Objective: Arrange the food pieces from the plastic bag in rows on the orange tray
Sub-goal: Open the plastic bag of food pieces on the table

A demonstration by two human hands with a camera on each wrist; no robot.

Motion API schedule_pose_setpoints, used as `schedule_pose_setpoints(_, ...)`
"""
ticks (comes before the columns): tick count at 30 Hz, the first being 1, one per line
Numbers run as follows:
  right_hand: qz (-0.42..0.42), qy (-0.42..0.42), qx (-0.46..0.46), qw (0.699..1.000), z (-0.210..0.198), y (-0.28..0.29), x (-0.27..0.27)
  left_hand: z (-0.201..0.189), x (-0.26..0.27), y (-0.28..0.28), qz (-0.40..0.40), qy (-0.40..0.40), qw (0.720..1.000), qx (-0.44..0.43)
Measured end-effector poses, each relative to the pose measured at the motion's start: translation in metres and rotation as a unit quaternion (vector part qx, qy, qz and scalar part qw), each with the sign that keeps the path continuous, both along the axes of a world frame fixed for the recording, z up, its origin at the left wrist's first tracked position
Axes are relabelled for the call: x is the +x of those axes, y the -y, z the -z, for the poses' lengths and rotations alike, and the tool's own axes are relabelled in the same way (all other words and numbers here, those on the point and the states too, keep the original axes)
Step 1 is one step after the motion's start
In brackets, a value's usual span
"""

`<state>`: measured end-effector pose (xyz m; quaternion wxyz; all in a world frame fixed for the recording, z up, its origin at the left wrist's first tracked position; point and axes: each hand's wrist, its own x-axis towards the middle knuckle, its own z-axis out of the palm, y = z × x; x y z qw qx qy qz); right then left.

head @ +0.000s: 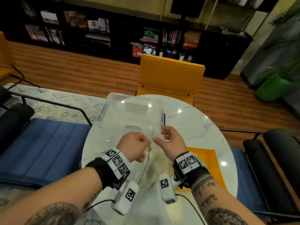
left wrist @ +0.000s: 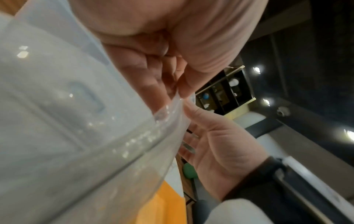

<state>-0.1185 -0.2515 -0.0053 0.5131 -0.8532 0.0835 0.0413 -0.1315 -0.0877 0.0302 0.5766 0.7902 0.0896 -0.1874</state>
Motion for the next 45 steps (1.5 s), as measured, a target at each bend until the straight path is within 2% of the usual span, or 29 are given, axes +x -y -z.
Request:
schedule_pose_setpoints(3, 0.081, 0.064, -0.018, 0.994, -0.002, 0.004, -0.012, 0.01, -0.002, 0.01, -0.046, -0.018, 0.997, -0.053)
schedule_pose_setpoints(7, 0.098, 0.099, -0.028, 0.99, -0.013, 0.003, -0.027, 0.013, -0.002, 0.021, -0.074, 0.005, 0.994, -0.086)
schedule_pose_setpoints(9, 0.073, 0.065, -0.019, 0.995, -0.019, 0.002, -0.029, 0.012, -0.003, 0.024, -0.068, 0.012, 0.993, -0.098)
schedule_pose_setpoints(12, 0.047, 0.0, 0.06, 0.997, -0.025, 0.003, -0.029, 0.013, -0.005, 0.025, -0.028, 0.03, 0.996, -0.081)
schedule_pose_setpoints(16, 0.003, -0.021, 0.091, 0.996, -0.031, 0.006, -0.029, 0.016, -0.006, 0.023, 0.03, 0.067, 0.997, -0.033)
schedule_pose_setpoints(19, -0.008, -0.081, 0.153, 0.985, -0.032, 0.01, -0.027, 0.019, -0.005, 0.016, 0.062, 0.061, 0.995, -0.049)
schedule_pose_setpoints(21, -0.022, -0.11, 0.176, 0.978, -0.032, 0.01, -0.024, 0.023, -0.003, 0.011, 0.055, 0.048, 0.994, -0.083)
schedule_pose_setpoints(27, -0.015, -0.047, 0.096, 0.994, -0.031, -0.001, -0.013, 0.026, -0.006, 0.013, -0.047, -0.01, 0.979, -0.196)
schedule_pose_setpoints(32, -0.01, -0.029, -0.008, 1.0, -0.031, -0.005, -0.006, 0.027, -0.001, 0.013, -0.115, 0.035, 0.98, -0.158)
schedule_pose_setpoints(35, -0.017, -0.046, 0.013, 0.999, -0.031, -0.007, -0.009, 0.026, 0.001, 0.012, -0.1, 0.068, 0.986, -0.117)
schedule_pose_setpoints(40, -0.016, -0.03, -0.057, 0.998, -0.035, -0.007, -0.017, 0.02, 0.001, 0.013, -0.095, 0.072, 0.987, -0.111)
schedule_pose_setpoints(42, -0.013, -0.061, -0.045, 0.997, -0.037, -0.011, -0.025, 0.019, 0.0, 0.015, -0.095, 0.066, 0.986, -0.116)
schedule_pose_setpoints(45, -0.009, -0.098, 0.026, 0.995, -0.037, -0.014, -0.034, 0.02, -0.005, 0.017, -0.089, 0.051, 0.987, -0.127)
